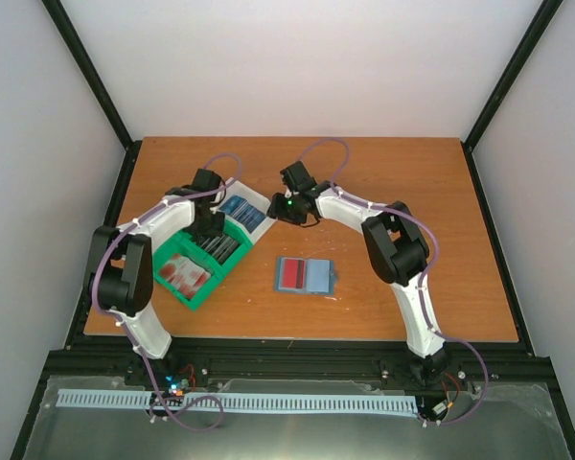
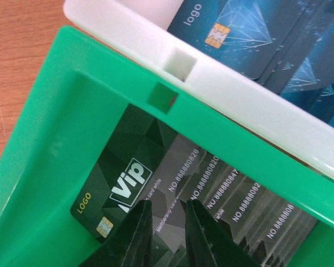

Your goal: Put the credit cards into the card holder

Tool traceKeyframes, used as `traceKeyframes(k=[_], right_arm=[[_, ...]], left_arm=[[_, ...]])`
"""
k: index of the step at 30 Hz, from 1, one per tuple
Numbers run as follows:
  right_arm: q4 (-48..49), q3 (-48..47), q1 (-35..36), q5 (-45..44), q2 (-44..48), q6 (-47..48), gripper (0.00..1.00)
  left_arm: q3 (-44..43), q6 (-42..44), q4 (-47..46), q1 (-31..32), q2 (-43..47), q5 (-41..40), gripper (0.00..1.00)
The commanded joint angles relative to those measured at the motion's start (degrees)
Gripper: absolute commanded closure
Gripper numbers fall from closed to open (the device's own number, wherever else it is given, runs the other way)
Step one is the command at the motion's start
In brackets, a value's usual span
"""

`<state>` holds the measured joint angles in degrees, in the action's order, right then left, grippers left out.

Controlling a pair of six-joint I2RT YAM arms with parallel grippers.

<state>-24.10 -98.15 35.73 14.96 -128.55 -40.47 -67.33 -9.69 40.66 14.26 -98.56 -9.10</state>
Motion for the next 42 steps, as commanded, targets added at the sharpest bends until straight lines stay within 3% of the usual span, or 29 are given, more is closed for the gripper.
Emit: traceKeyframes(k=[1,14,21,42], right_arm=[[-0.18,2.97,0.15,0.66,3.01,0.63,0.52],[1.35,6.24,1.95,6.31,6.98,-1.38,0.42],[1.79,4.98,3.0,7.48,4.04,-5.92,0.42],[-5.42,-1.29,3.55,3.59,-2.14,-5.5,0.45]], left_arm=[[0.51,0.74,-2.49,0.15,-2.05,-3.12,0.81],[3.92,2.83,-6.24,-1.08,-2.79,-1.32,0.77],[2.34,2.05,-5.01,-1.08,-3.57,-4.86,0.85],[-1.43,2.09,-0.89,-1.12,-2.29,-4.94,0.85]])
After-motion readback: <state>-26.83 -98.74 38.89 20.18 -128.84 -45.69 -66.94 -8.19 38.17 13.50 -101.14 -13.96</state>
